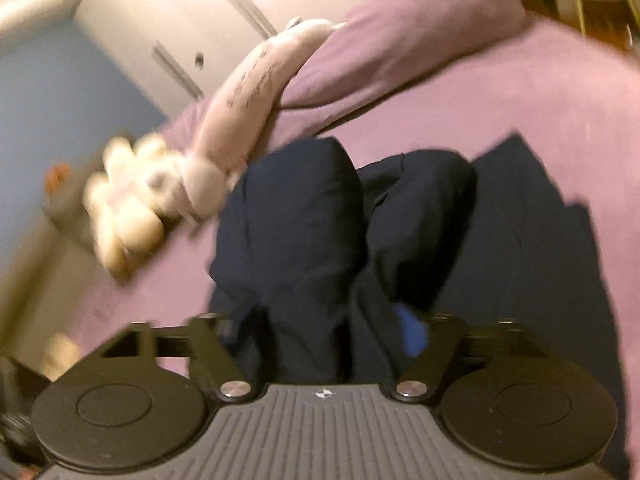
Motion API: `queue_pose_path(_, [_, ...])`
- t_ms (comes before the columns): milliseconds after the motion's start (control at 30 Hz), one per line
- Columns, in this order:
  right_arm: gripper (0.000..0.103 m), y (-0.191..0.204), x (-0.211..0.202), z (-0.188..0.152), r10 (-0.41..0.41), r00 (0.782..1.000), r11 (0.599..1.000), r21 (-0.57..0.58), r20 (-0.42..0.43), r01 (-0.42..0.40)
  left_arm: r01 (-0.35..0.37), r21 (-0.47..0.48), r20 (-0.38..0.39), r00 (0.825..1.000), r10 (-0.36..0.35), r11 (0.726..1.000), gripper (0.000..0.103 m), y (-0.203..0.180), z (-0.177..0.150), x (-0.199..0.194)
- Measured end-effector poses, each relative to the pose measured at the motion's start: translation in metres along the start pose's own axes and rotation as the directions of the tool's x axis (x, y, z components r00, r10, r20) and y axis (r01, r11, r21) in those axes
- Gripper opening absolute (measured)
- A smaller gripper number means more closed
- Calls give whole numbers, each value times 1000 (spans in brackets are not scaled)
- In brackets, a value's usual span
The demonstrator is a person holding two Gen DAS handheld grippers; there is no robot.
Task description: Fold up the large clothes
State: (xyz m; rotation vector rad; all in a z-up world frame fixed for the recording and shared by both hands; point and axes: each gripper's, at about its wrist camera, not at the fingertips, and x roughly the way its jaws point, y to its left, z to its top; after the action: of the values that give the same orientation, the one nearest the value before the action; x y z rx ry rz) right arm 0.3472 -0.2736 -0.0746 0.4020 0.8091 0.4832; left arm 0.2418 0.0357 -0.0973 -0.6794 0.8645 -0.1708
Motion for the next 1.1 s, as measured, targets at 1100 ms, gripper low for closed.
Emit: queue_pose_path(1100, [33,28,-10,30,-302,928,914,-210,217,347,-39,357,29,999,31,933,76,-90,-37,2])
